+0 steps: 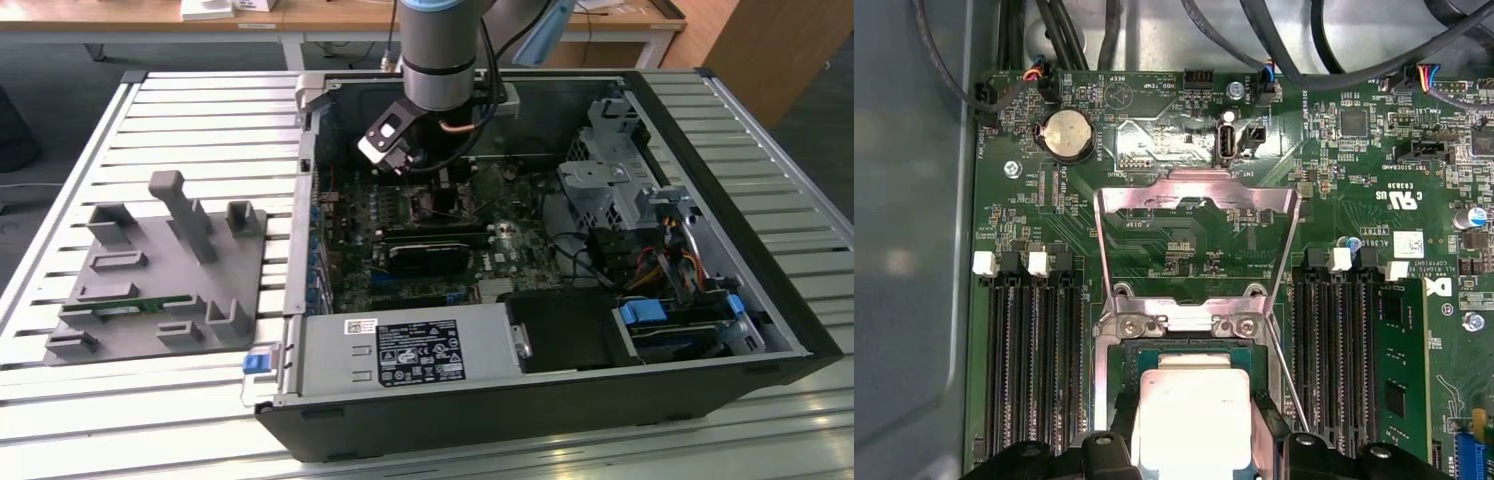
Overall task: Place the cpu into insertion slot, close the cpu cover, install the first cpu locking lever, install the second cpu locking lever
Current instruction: 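Place the cpu into insertion slot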
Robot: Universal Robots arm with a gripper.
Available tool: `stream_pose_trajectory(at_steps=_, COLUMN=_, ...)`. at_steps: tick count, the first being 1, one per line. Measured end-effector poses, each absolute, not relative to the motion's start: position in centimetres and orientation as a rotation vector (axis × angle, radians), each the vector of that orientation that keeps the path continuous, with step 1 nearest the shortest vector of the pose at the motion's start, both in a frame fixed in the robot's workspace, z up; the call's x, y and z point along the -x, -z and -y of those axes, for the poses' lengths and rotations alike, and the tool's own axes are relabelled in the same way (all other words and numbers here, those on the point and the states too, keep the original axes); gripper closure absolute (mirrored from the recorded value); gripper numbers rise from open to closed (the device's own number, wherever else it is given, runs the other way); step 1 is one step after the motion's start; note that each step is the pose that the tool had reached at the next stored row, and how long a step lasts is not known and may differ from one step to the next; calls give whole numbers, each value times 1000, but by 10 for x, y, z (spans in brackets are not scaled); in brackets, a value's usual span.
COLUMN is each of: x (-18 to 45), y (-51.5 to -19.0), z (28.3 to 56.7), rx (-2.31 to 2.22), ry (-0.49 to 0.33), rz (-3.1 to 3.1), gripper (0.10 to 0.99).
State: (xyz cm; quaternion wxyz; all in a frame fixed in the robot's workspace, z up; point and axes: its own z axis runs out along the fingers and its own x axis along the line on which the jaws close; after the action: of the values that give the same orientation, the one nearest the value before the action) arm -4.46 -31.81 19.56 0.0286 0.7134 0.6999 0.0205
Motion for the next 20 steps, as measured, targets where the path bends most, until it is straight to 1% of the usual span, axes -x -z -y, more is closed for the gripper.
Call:
stream_pose_trajectory(at_steps=8, x=44, y=-195, z=318, rx=-2201, ry=-64, rz=-2159, gripper=561)
stream_pose_trajectory(at_steps=9, x=44, y=-195, z=318, rx=-2201, ry=-64, rz=-2160, gripper=549)
stream_pose_trajectory(at_steps=10, x=44, y=-195, z=318, rx=-2201, ry=-64, rz=-2160, gripper=486)
stream_pose_trajectory(at_steps=20, x=44, y=-195, z=316, rx=-2201, ry=-63, rz=-2159, gripper=486)
